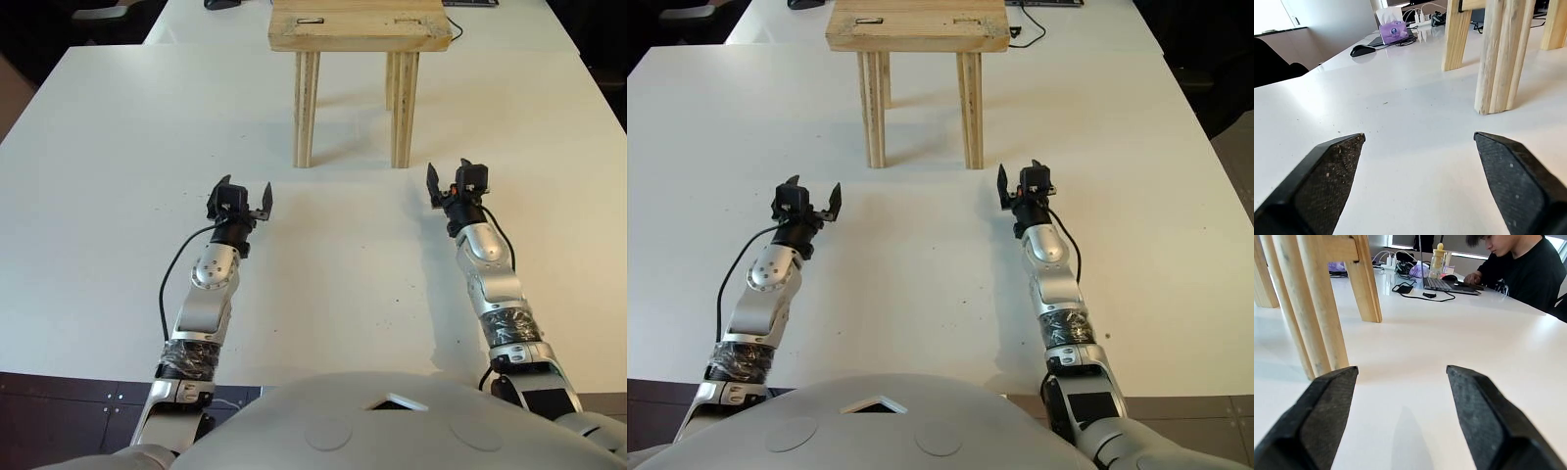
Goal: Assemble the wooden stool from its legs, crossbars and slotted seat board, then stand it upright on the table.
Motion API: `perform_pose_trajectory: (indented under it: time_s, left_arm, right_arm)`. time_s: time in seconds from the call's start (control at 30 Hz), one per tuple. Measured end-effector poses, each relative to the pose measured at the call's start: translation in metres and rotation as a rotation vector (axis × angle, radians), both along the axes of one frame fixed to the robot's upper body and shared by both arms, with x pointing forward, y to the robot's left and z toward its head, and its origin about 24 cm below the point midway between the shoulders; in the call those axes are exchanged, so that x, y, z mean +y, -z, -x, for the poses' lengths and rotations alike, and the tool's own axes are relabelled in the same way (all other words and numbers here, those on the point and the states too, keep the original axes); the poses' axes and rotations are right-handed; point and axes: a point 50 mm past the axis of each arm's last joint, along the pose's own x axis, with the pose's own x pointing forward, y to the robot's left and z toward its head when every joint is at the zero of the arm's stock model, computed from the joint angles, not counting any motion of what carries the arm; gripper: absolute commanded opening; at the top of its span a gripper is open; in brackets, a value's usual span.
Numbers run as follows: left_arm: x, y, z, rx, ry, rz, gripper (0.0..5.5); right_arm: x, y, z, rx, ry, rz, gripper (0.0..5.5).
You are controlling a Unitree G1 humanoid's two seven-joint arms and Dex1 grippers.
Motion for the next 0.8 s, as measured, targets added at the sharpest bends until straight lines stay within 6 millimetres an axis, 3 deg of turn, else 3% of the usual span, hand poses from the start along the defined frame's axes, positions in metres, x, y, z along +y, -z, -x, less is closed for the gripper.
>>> perform_pose_trajectory:
  time_s: [0.13,0.8]
  left_arm:
    - [-0.002,0.009,-0.003,0.001,-0.019,-0.022,4.13]
    - [-0.015,0.01,-0.026,-0.065,-0.093,-0.001,4.13]
  right_arm:
    - [0.001,0.009,-0.002,0.012,0.021,-0.003,3.33]
    - [0.006,-0.009,-0.041,-0.057,0.005,0.011,3.33]
